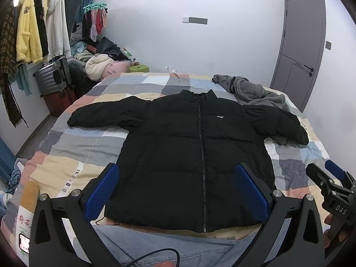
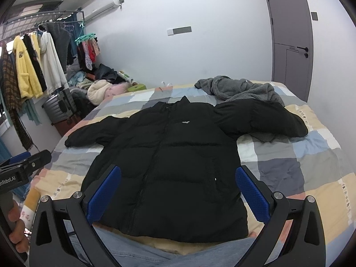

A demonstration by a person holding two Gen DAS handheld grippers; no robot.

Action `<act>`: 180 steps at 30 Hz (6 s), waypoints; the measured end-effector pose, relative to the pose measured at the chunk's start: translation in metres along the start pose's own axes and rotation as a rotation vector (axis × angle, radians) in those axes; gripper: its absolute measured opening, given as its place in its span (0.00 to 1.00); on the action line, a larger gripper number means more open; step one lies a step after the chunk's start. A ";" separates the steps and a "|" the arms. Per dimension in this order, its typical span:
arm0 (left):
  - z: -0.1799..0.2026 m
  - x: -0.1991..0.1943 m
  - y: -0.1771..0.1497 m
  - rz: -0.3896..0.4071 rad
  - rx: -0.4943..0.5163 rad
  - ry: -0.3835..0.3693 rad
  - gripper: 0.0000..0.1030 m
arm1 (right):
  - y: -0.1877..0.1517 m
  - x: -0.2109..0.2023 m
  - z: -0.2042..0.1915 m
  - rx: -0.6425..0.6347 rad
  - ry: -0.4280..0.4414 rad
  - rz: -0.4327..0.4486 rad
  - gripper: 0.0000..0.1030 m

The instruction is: Fold large clothes

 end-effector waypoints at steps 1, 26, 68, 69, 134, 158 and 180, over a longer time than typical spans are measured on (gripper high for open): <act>0.000 0.000 0.000 0.001 0.001 0.003 1.00 | -0.001 0.000 0.000 -0.001 0.000 -0.002 1.00; 0.007 0.011 0.000 -0.026 0.017 0.005 1.00 | -0.005 0.011 0.009 0.019 -0.022 -0.029 1.00; 0.008 0.087 0.054 0.044 0.083 -0.090 1.00 | 0.024 0.078 0.035 0.051 -0.053 -0.022 1.00; 0.005 0.093 0.054 0.045 0.080 -0.089 1.00 | 0.024 0.082 0.037 0.056 -0.054 -0.026 1.00; -0.007 0.273 0.015 -0.065 -0.169 -0.140 1.00 | -0.012 0.291 0.560 1.156 -0.015 0.311 0.76; -0.008 0.243 0.021 0.013 0.046 -0.070 1.00 | 0.116 0.162 0.527 0.740 -0.185 0.358 0.05; -0.066 0.213 0.024 0.100 0.065 -0.088 1.00 | 0.312 0.080 0.218 0.219 -0.183 0.445 0.06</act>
Point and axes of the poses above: each gripper's, at about its wrist camera, not at the fingertips, and x roughly the way its jaws point, z to its right, y to its top, the point moved 2 cm from there along x, roughly the way its jaws point, and after that the axes turned 1 degree about -y, right-handed, at the moved point
